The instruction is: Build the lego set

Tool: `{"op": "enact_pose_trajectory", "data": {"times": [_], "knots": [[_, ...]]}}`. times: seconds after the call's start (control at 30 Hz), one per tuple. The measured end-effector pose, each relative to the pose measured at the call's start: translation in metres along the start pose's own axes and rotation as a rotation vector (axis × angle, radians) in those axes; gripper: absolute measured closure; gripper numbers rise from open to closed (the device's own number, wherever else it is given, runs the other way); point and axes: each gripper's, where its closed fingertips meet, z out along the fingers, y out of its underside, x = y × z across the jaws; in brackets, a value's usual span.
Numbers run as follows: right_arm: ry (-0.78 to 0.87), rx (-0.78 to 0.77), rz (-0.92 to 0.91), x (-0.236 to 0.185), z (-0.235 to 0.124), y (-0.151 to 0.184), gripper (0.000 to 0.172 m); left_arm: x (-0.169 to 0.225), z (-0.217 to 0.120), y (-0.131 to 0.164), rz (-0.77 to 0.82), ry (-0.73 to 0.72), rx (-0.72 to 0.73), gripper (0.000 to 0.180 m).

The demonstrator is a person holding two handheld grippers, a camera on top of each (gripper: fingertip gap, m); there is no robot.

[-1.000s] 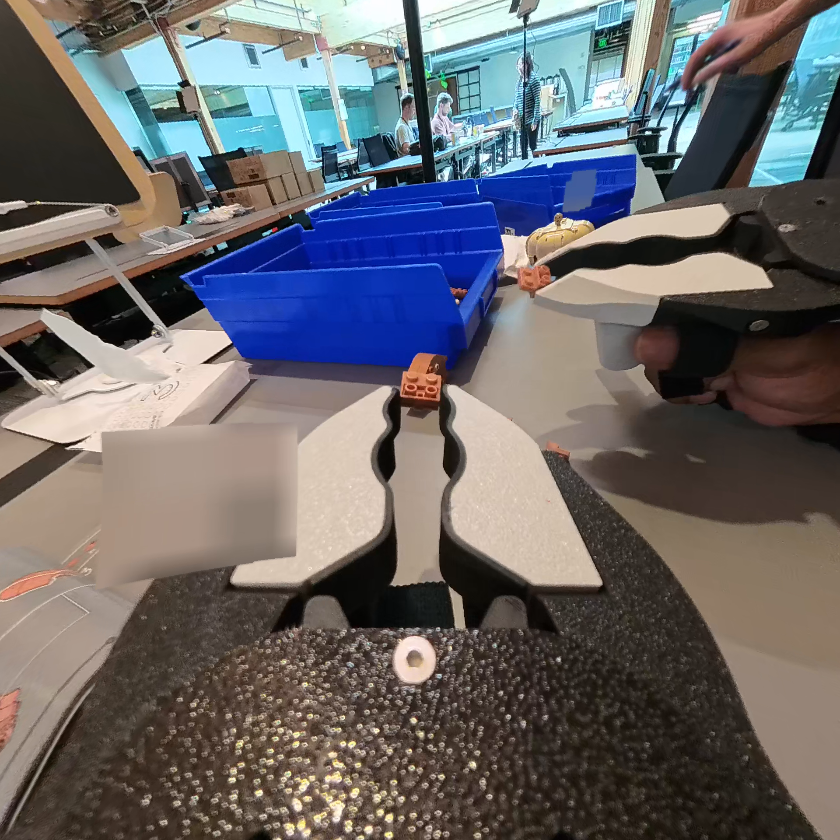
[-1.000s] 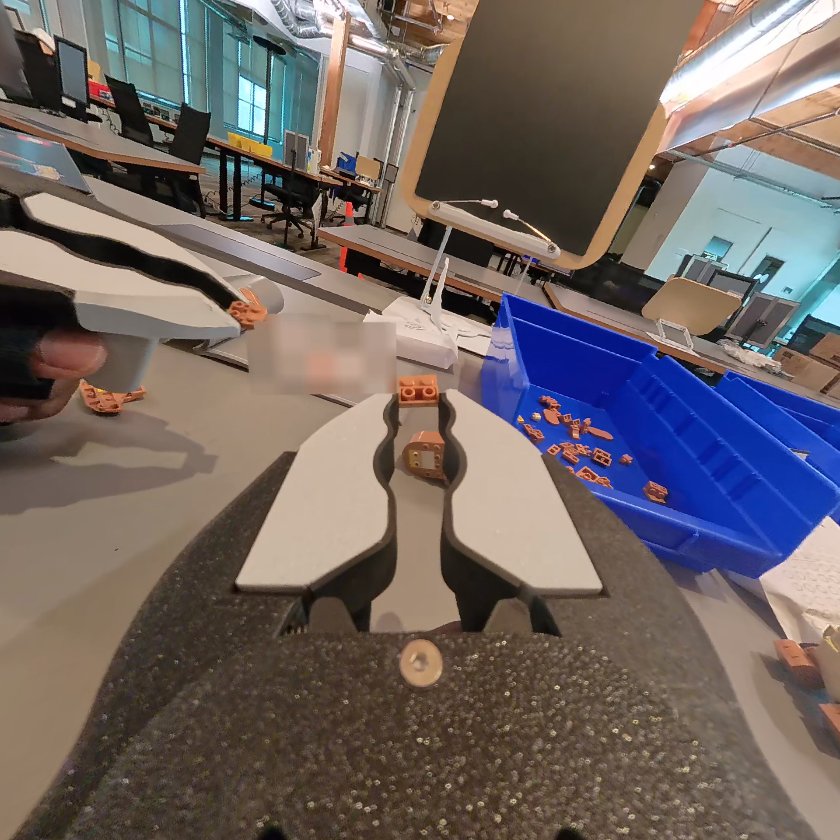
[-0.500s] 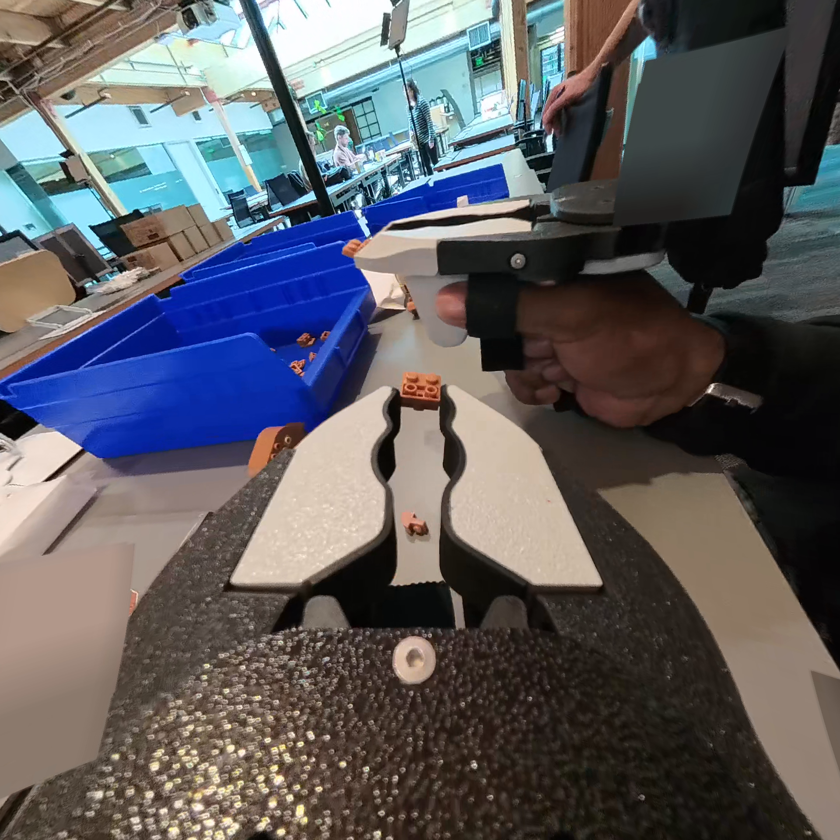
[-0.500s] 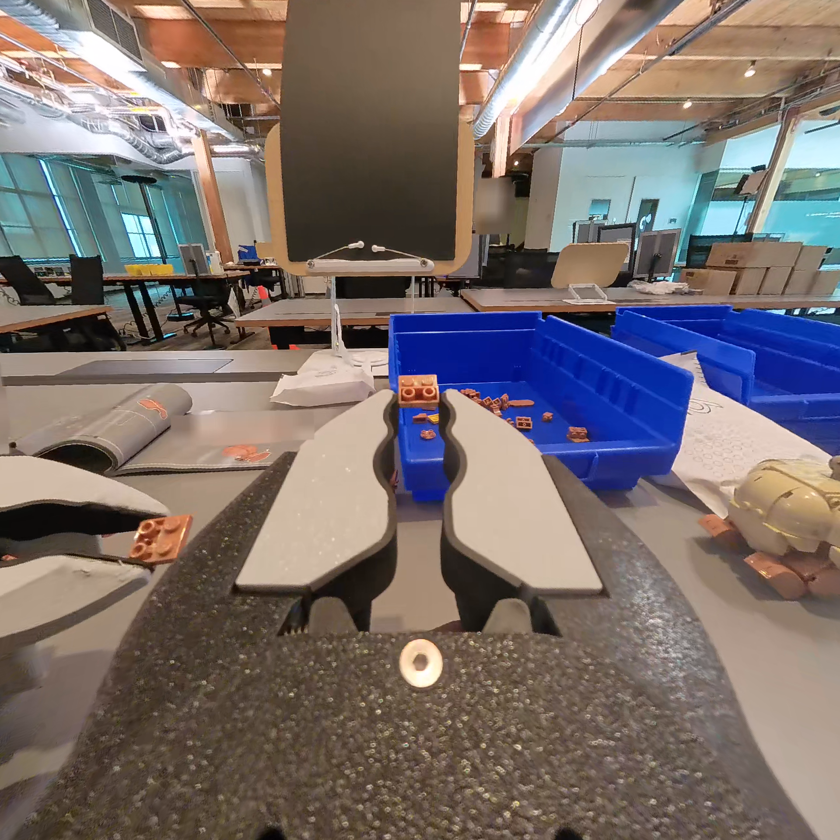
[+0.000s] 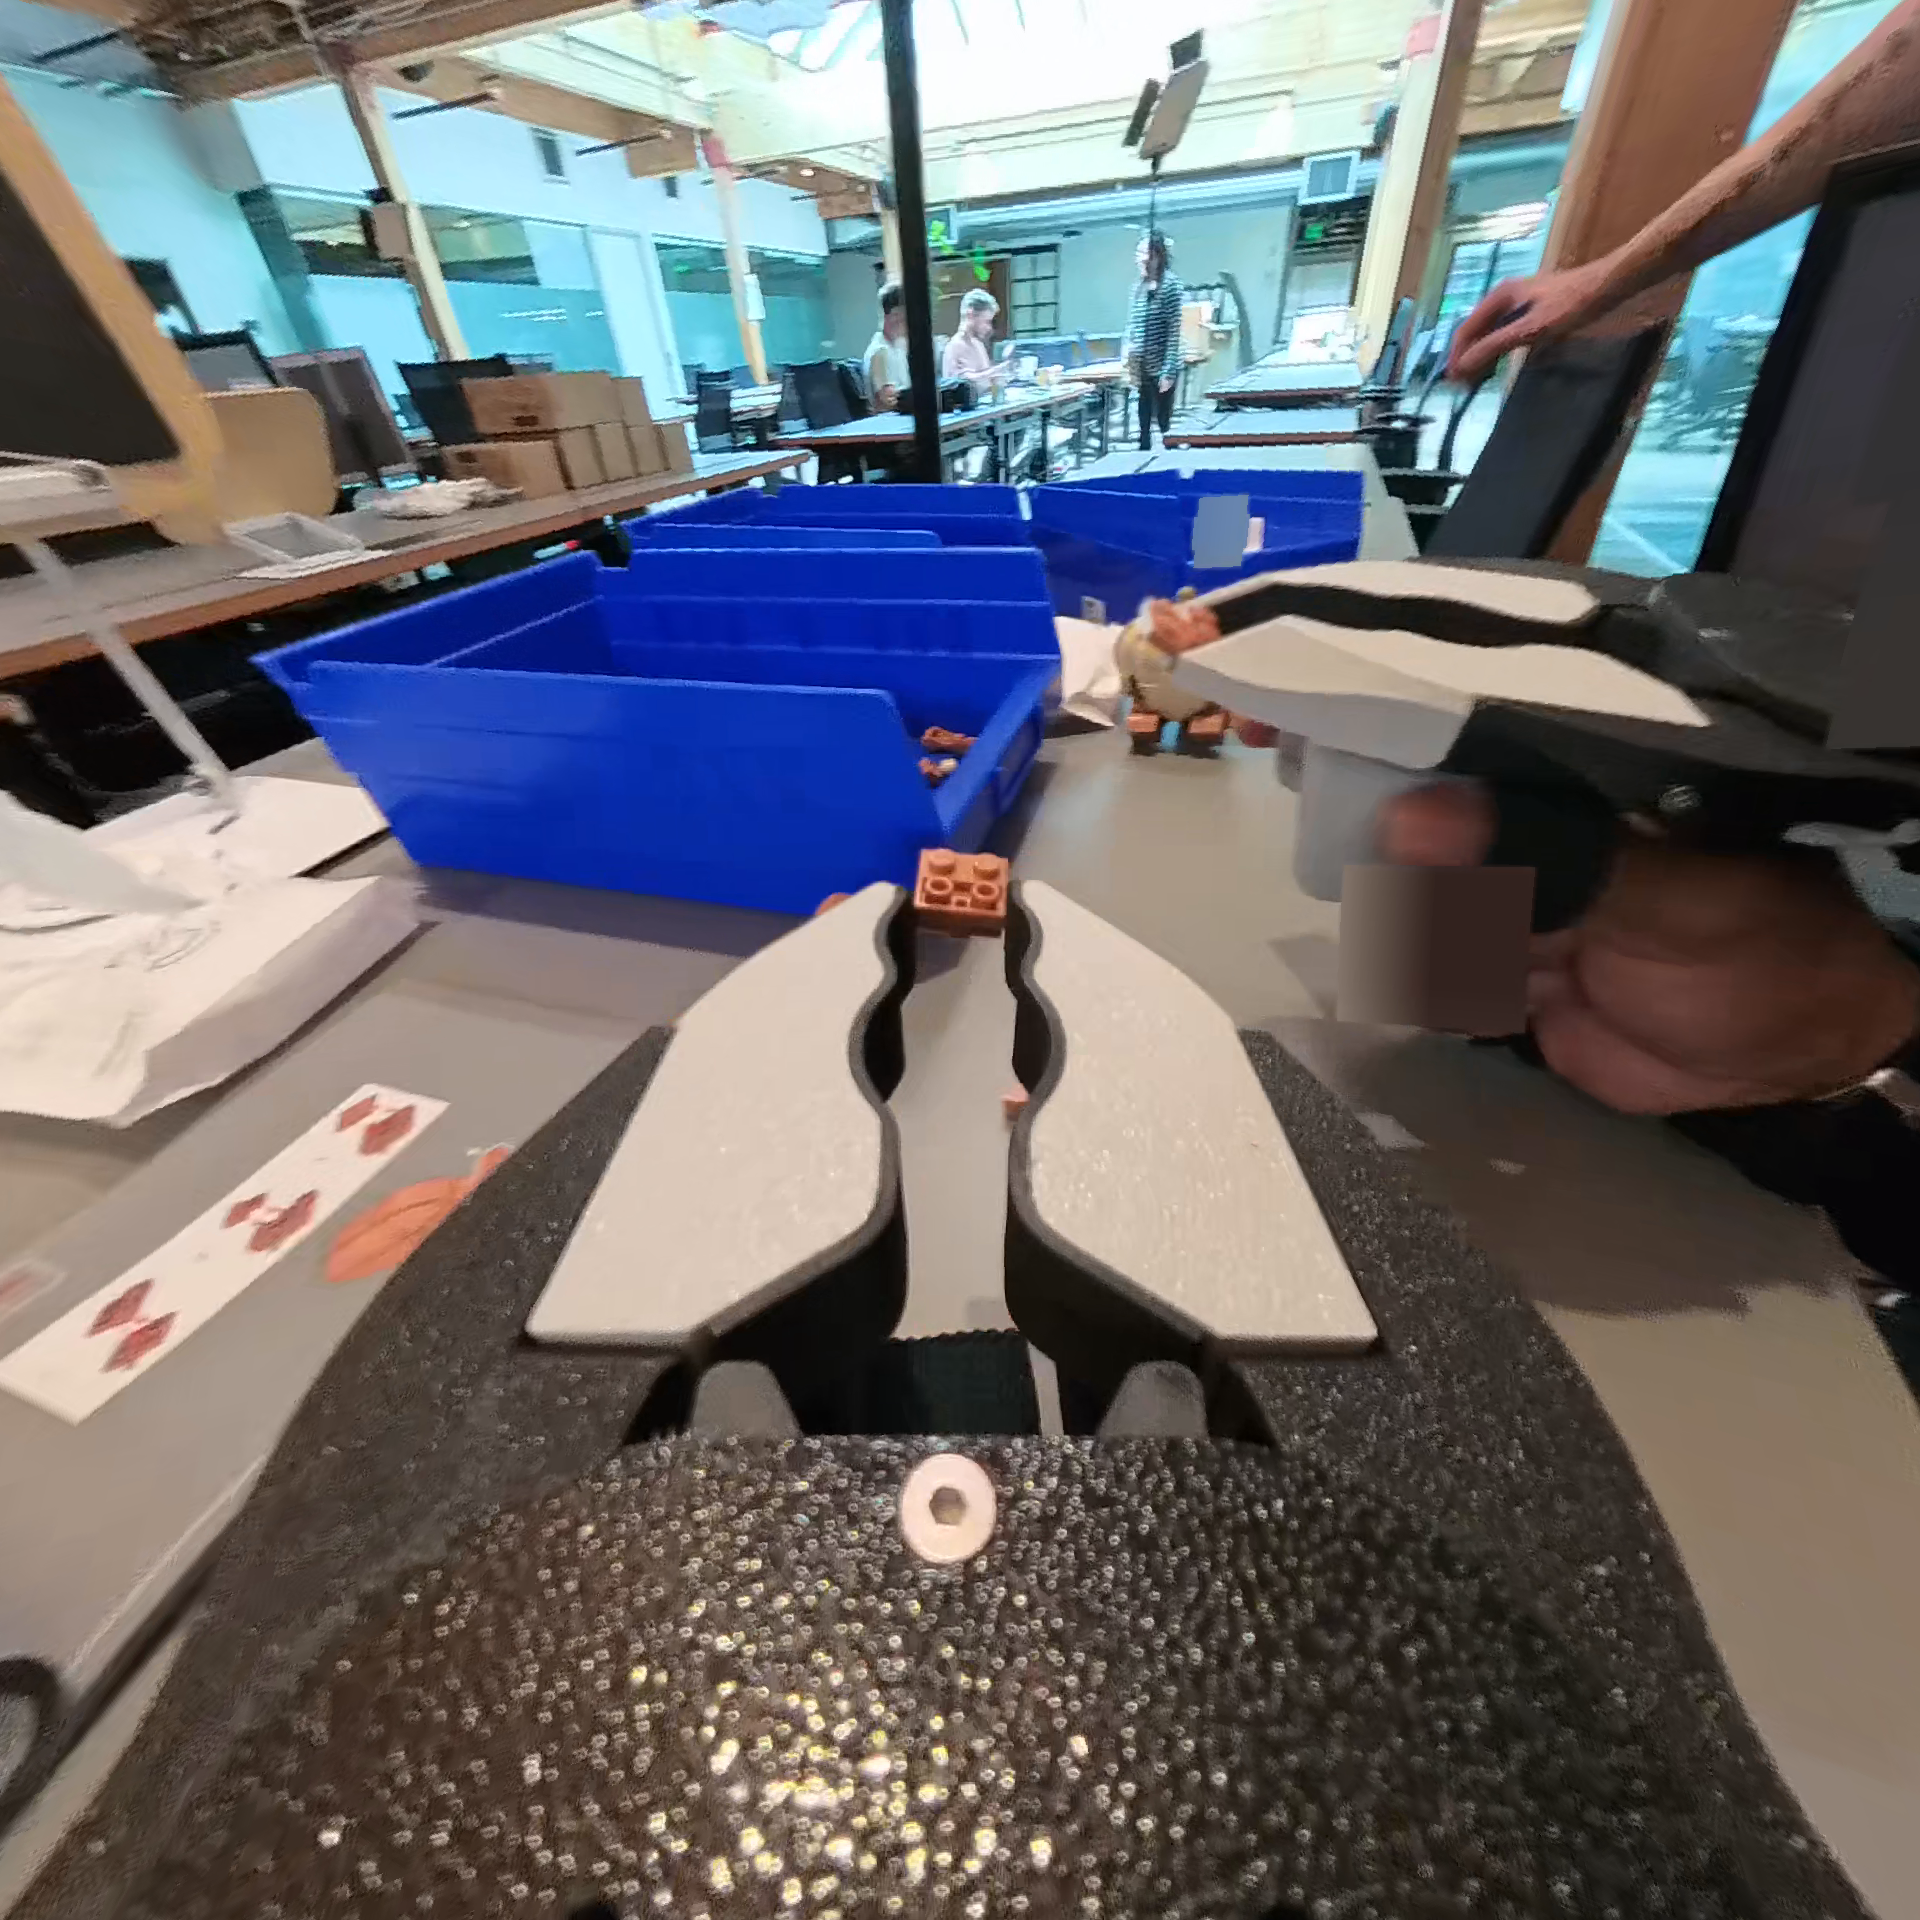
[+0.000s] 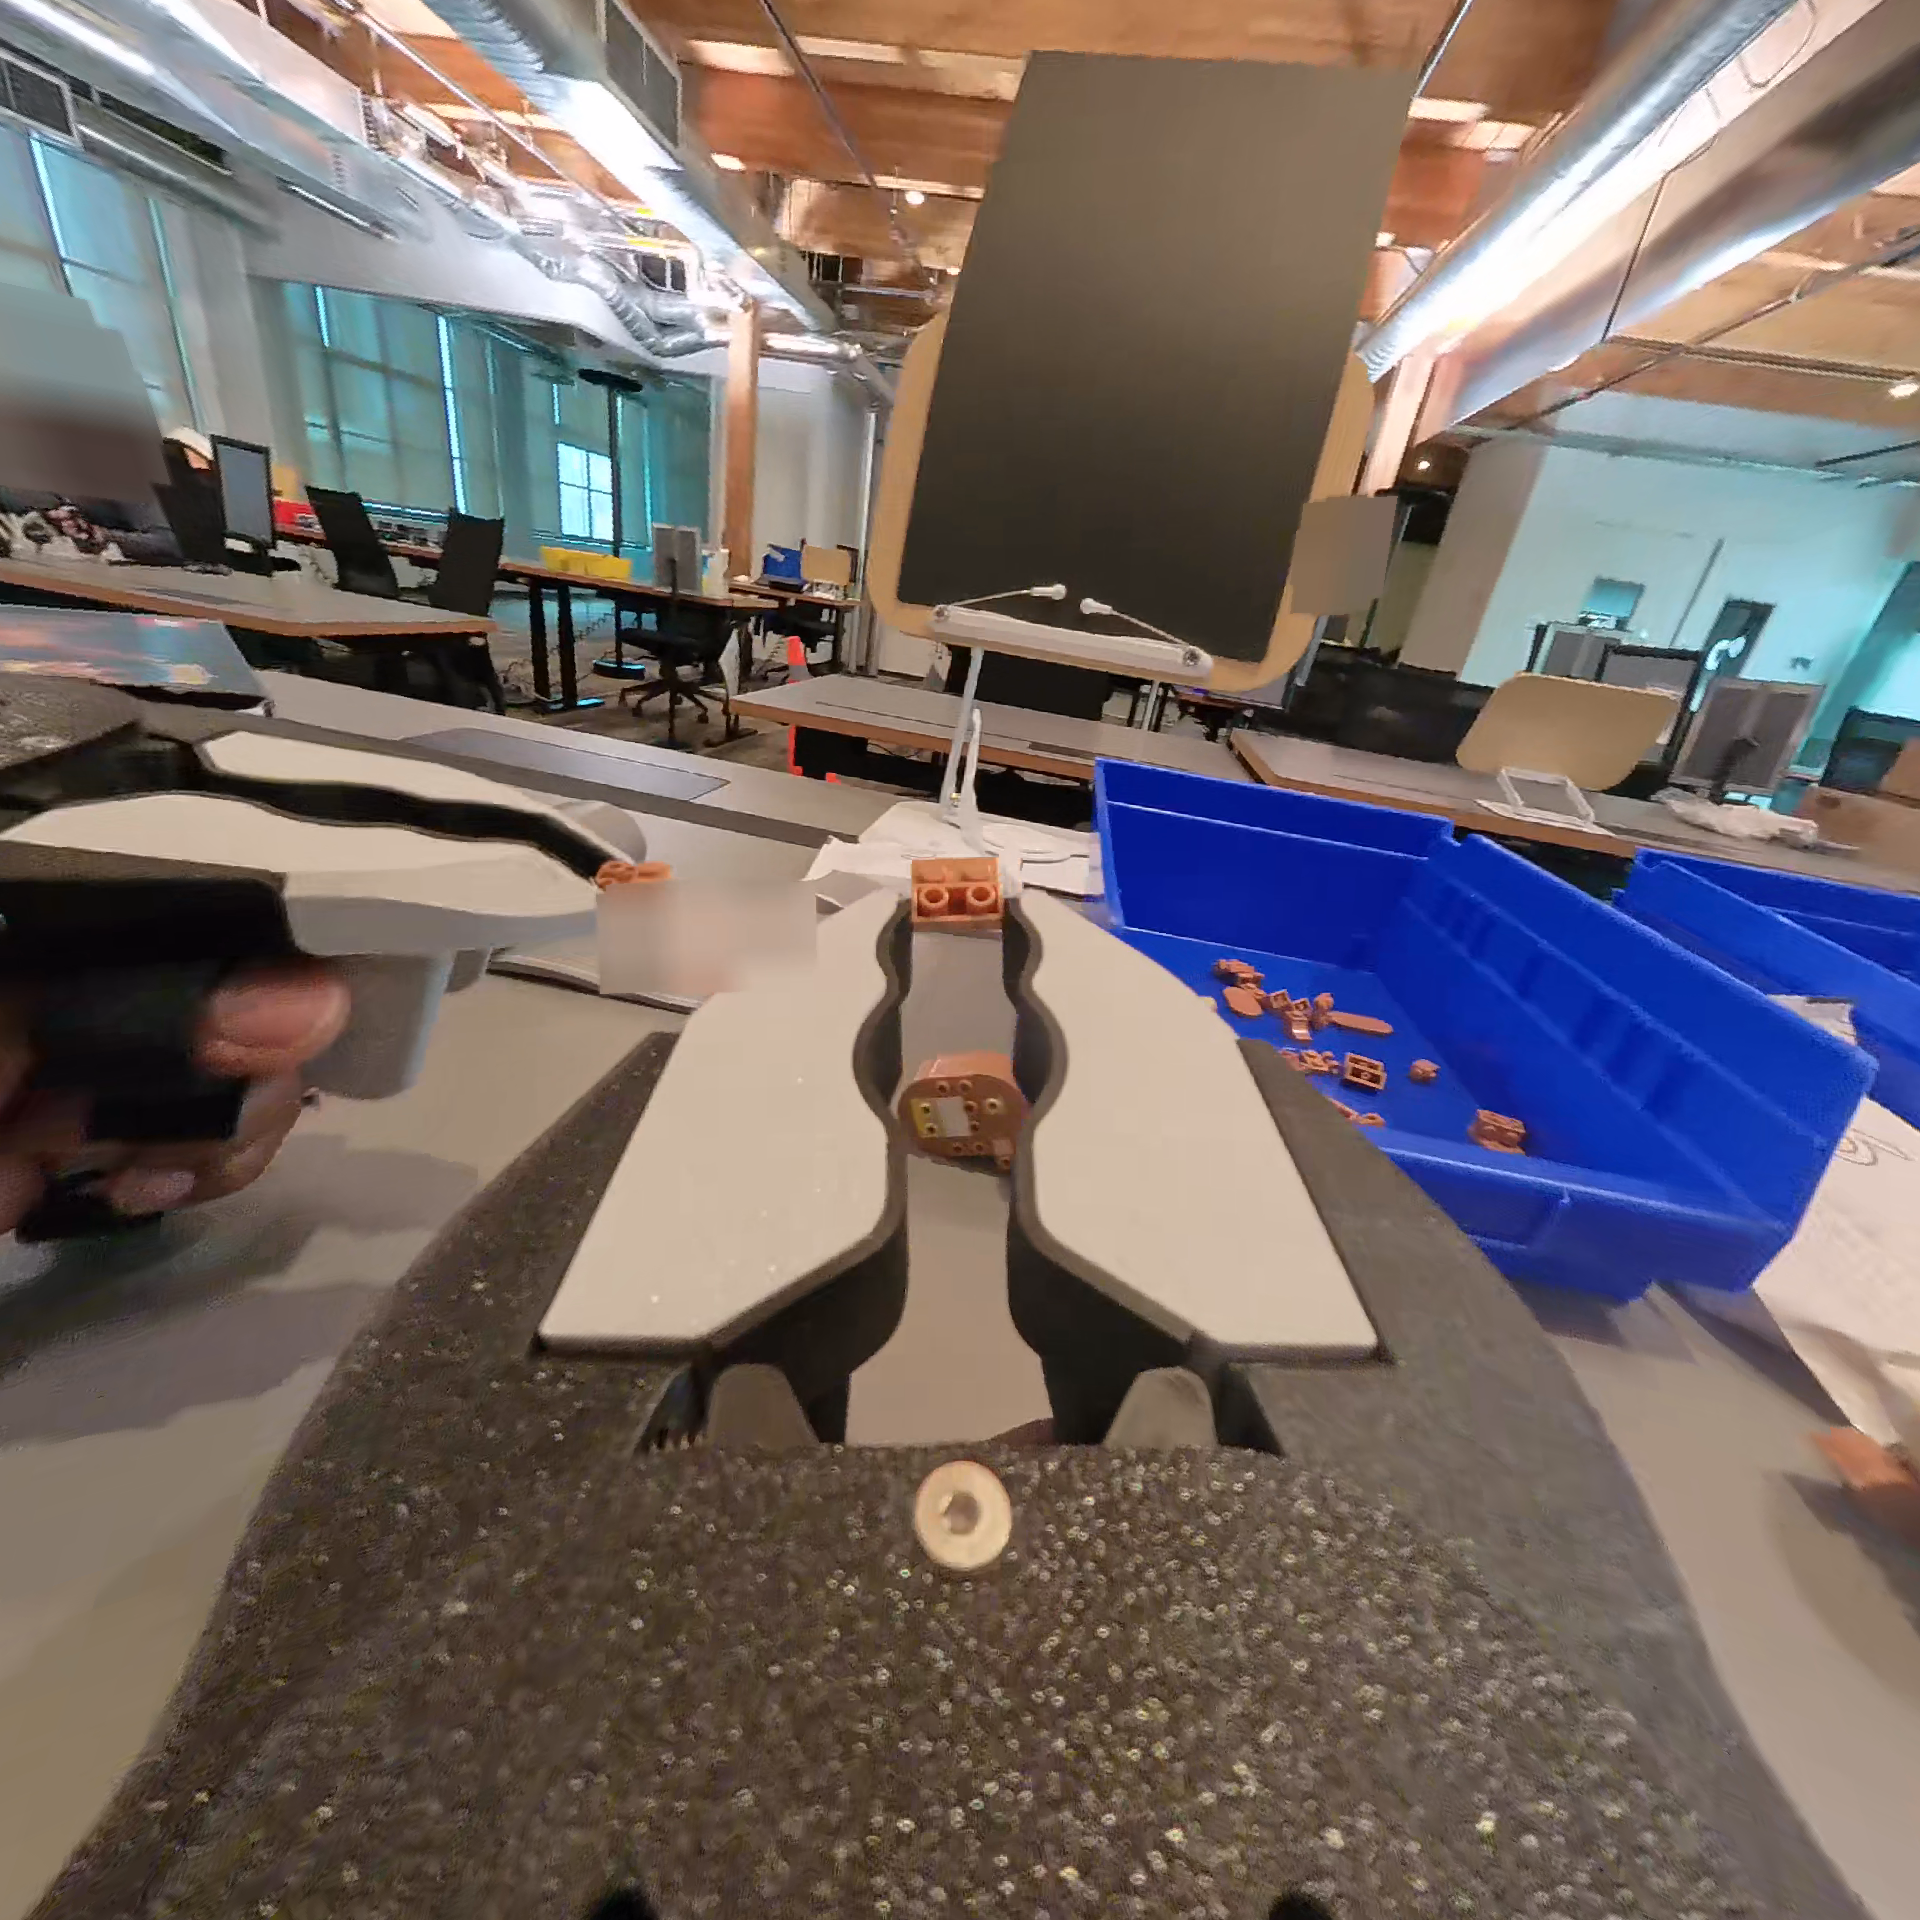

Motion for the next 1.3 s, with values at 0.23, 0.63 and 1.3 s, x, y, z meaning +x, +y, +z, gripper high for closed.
{"op": "enact_pose_trajectory", "data": {"times": [0.23,0.63,1.3], "knots": [[-0.064,-0.052,-0.014,-0.012,0.006,0.008,0.156,-0.002,-0.004,-0.002,-0.05,-0.044,-0.043,0.164],[-0.228,-0.197,0.003,-0.036,-0.001,0.019,0.155,-0.032,-0.055,0.027,-0.193,-0.193,-0.256,0.164],[-0.296,-0.284,0.046,-0.05,-0.005,0.039,0.155,-0.039,-0.079,0.044,-0.245,-0.276,-0.284,0.164]]}}
